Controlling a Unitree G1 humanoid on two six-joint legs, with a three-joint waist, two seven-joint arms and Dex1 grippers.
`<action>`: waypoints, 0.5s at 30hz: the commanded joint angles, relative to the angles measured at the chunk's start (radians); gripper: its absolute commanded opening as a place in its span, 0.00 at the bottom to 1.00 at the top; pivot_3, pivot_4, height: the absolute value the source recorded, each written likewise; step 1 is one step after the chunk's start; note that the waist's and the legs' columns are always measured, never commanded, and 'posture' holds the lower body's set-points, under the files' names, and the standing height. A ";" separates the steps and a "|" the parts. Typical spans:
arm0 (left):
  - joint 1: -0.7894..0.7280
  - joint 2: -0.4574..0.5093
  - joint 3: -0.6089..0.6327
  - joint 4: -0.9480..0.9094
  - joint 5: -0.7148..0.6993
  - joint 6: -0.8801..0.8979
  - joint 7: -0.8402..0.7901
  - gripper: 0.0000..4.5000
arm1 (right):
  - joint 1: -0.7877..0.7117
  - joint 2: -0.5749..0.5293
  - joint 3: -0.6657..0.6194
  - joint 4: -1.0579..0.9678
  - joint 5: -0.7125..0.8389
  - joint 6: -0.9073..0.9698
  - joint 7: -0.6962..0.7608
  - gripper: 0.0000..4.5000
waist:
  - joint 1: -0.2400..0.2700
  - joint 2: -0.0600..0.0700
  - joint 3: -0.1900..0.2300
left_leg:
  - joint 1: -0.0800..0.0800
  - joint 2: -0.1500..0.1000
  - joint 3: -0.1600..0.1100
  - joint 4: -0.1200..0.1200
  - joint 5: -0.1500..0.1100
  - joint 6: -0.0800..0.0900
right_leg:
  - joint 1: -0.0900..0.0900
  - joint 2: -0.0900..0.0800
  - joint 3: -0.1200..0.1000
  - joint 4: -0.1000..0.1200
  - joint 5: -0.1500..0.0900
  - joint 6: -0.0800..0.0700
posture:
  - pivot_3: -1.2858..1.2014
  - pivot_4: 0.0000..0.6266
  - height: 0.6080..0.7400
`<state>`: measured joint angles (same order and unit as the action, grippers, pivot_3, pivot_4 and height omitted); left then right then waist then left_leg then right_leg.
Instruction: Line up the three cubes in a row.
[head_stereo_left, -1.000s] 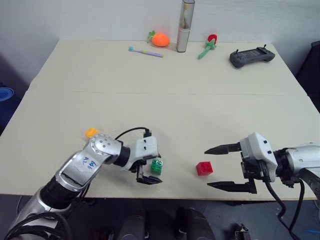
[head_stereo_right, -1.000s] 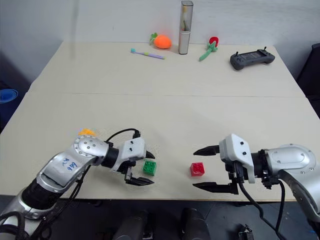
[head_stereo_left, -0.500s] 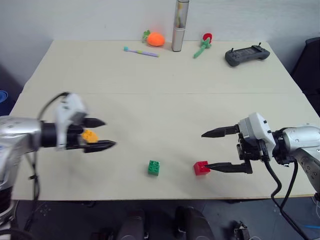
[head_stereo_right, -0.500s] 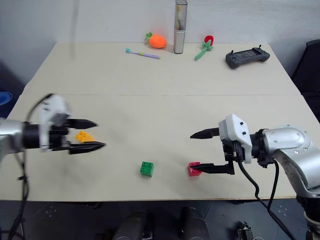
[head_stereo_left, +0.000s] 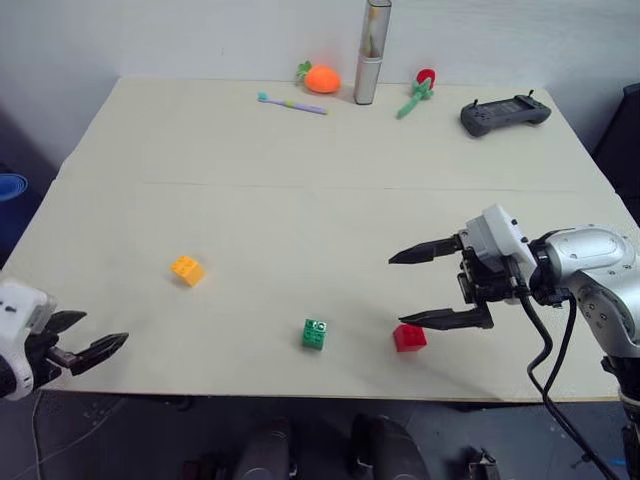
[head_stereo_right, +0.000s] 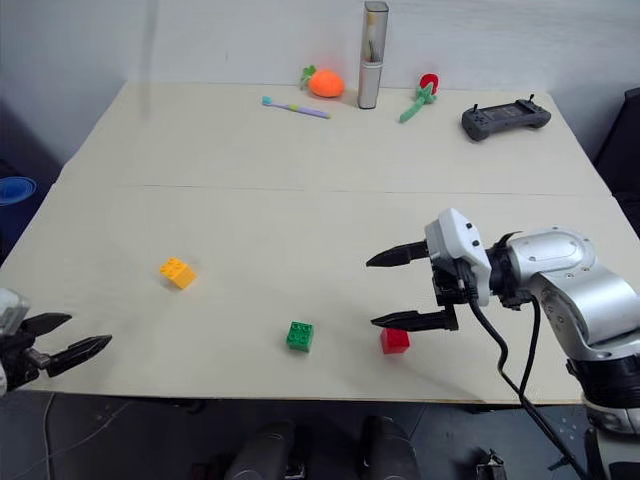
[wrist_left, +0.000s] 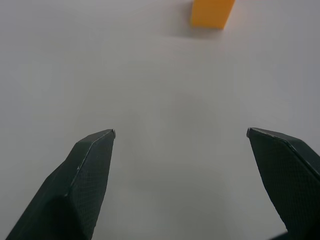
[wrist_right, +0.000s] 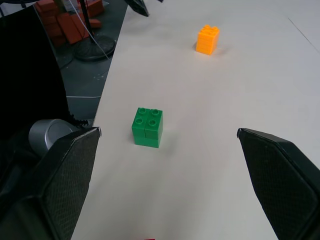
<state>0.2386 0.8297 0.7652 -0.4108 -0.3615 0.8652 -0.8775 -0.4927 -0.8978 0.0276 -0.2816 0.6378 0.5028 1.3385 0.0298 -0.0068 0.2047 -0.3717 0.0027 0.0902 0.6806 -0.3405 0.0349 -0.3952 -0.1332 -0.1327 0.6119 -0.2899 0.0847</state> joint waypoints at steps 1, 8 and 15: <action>-0.150 0.034 -0.134 0.058 -0.010 -0.012 0.053 0.99 | -0.012 0.011 -0.008 -0.023 0.001 -0.007 -0.004 1.00 | 0.000 0.000 0.000 | 0.000 0.000 0.000 0.000 0.000 0.000 | 0.000 0.000 0.000 0.000 0.000 0.000 | 0.52 0.24 1.00; -0.452 0.063 -0.422 0.231 0.042 -0.007 0.122 0.99 | 0.056 -0.014 -0.054 -0.116 0.030 0.028 -0.045 1.00 | -0.019 0.000 0.000 | -0.001 0.000 0.004 -0.001 0.003 0.005 | -0.002 0.002 0.000 0.005 0.000 0.000 | 0.52 0.24 1.00; -0.603 0.048 -0.570 0.383 0.082 -0.053 0.140 0.99 | 0.118 -0.034 -0.114 -0.179 0.045 0.053 -0.093 1.00 | -0.022 0.000 0.000 | -0.001 0.000 0.005 0.000 0.004 0.006 | -0.002 0.003 0.000 0.006 0.000 0.000 | 0.52 0.24 1.00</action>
<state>-0.3488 0.8728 0.1998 -0.0400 -0.2987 0.8319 -0.7446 -0.3770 -0.9173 -0.0518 -0.4231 0.6596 0.5515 1.2544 0.0080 -0.0067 0.2045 -0.3729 0.0031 0.0947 0.6807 -0.3369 0.0408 -0.3975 -0.1304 -0.1327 0.6181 -0.2899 0.0852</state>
